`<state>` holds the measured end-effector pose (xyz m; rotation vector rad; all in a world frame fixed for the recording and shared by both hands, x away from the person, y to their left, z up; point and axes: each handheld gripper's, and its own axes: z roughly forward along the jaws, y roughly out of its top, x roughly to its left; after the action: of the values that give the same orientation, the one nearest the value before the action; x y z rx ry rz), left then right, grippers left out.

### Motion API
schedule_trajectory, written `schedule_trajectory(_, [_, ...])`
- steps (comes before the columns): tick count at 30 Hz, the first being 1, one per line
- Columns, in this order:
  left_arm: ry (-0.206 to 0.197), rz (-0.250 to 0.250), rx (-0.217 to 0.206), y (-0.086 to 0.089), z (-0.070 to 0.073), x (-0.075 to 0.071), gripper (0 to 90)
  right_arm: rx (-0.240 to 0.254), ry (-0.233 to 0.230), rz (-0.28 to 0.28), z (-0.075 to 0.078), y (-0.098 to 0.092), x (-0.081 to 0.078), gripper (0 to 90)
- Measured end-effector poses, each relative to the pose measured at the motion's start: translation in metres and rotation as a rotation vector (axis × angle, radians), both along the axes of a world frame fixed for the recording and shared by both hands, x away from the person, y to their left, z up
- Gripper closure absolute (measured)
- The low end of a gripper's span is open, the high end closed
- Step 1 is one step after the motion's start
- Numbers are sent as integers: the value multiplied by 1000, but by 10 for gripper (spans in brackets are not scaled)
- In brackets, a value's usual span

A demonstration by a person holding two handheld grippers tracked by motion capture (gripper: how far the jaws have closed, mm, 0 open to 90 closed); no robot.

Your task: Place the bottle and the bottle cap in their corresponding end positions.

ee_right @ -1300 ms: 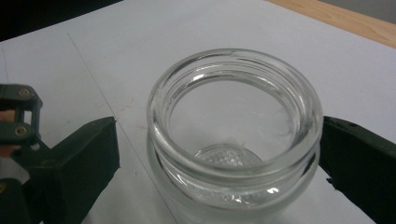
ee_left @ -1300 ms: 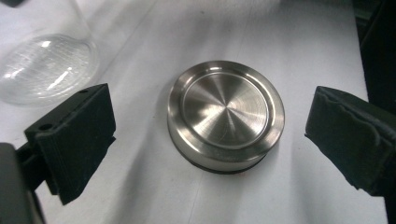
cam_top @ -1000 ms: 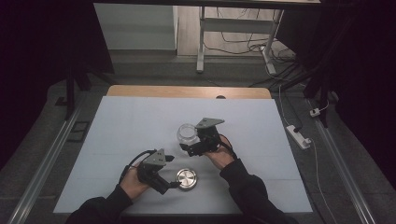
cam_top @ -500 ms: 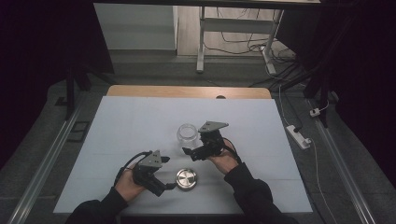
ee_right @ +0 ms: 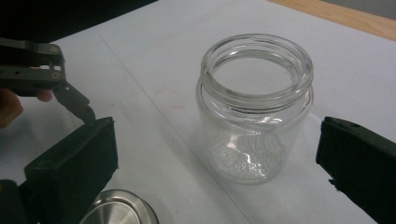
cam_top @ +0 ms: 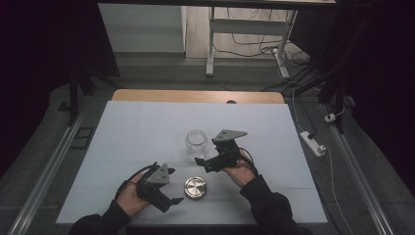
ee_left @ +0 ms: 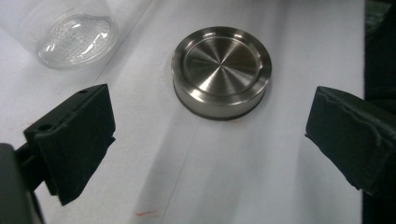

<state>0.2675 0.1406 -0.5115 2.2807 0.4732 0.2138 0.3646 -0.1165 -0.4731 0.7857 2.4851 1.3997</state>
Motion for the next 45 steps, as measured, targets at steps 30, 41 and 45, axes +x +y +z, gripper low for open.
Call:
schedule_trajectory(30, [93, 152, -98, 48, 5, -17, 0, -30, -29, -32, -4, -38, -34, 0])
schedule_trajectory(41, [114, 210, -136, 70, 5, -30, 0, -16, -25, -83, -5, -66, -48, 0])
schedule_trajectory(45, [123, 236, -137, 77, 3, -36, 0, -9, -32, -109, -5, -79, -53, 0])
